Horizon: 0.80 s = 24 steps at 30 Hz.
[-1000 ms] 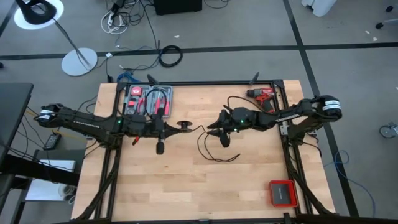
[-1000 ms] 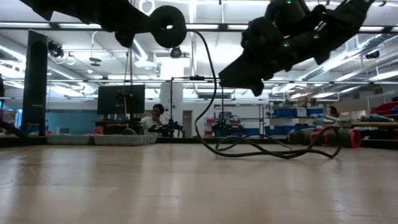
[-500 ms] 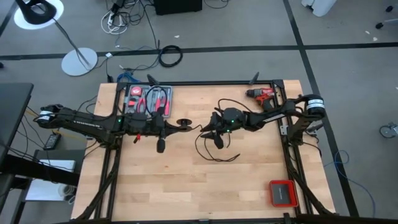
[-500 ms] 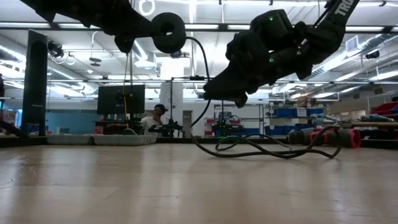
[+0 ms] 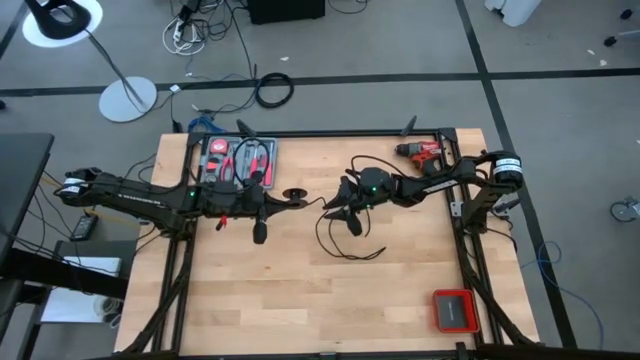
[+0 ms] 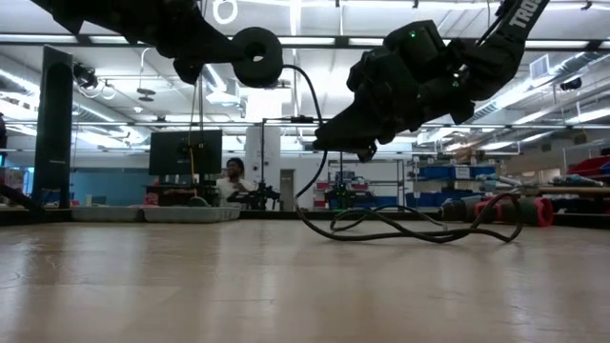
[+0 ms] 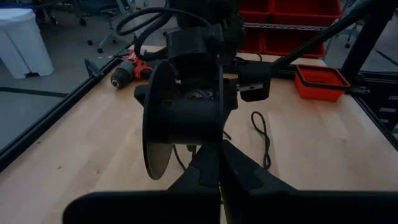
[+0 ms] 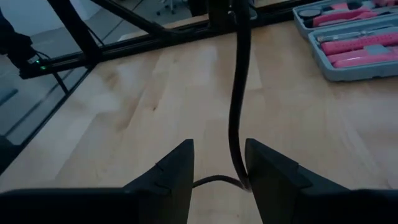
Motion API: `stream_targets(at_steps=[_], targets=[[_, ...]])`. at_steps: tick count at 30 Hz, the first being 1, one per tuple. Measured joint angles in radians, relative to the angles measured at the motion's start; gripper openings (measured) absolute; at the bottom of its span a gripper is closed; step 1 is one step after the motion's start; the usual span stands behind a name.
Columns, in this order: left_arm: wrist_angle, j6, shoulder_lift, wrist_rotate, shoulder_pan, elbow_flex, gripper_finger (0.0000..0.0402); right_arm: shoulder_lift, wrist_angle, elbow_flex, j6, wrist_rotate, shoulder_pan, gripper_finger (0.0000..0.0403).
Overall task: Coil cords
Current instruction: Coil the black wire on the black spool
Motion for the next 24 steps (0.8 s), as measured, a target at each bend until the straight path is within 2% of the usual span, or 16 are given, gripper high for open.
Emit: stream_targets(at_steps=[24], targets=[[0.000,-0.026,0.000,0.019,0.000,0.000,0.0000,0.000,-0.030,0.000,-0.006,-0.003,-0.009,0.0124]])
